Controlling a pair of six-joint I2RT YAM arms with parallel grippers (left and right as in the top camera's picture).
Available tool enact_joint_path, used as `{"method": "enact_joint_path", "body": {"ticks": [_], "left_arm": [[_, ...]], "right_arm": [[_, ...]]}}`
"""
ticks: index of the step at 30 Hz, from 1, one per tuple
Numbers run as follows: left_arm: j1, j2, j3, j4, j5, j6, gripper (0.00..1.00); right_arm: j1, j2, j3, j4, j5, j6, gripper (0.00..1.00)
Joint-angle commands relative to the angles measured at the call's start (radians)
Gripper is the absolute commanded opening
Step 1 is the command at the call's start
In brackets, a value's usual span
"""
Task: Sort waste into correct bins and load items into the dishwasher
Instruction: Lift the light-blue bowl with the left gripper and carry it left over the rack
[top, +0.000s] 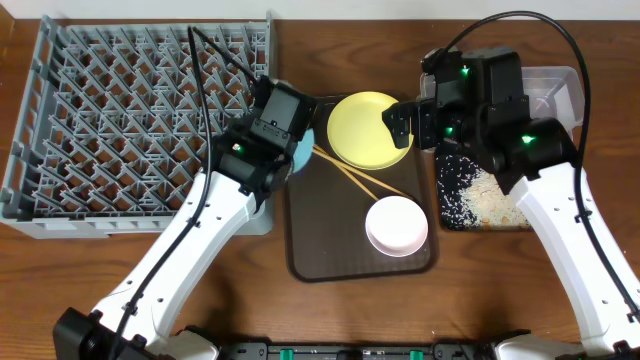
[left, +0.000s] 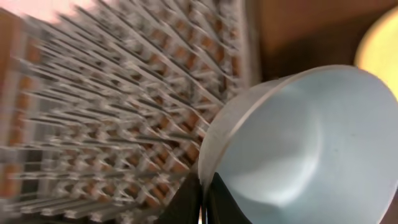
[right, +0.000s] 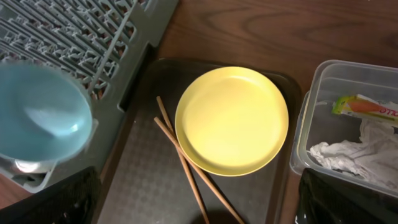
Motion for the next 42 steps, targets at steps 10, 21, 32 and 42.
{"method": "enact_joint_path", "body": {"ticks": [10, 21, 32, 42], "left_arm": [[0.072, 0.003, 0.018, 0.201, -0.376, 0.193, 0.07], [0.161, 0.084, 0.018, 0.400, -0.395, 0.391, 0.08], [0.171, 0.222, 0.017, 0.523, -0.562, 0.478, 0.07], [0.172, 0.269, 0.011, 0.715, -0.505, 0.475, 0.07]], "right_arm": [[0.003, 0.011, 0.013, -0.002, 0.006, 0.011, 0.99], [0.003, 0.011, 0.013, -0.001, 0.006, 0.011, 0.99], [0.003, 0.011, 0.013, -0.001, 0.006, 0.011, 0.99], [0.003, 0.011, 0.013, -0.002, 0.006, 0.011, 0.99]]}}
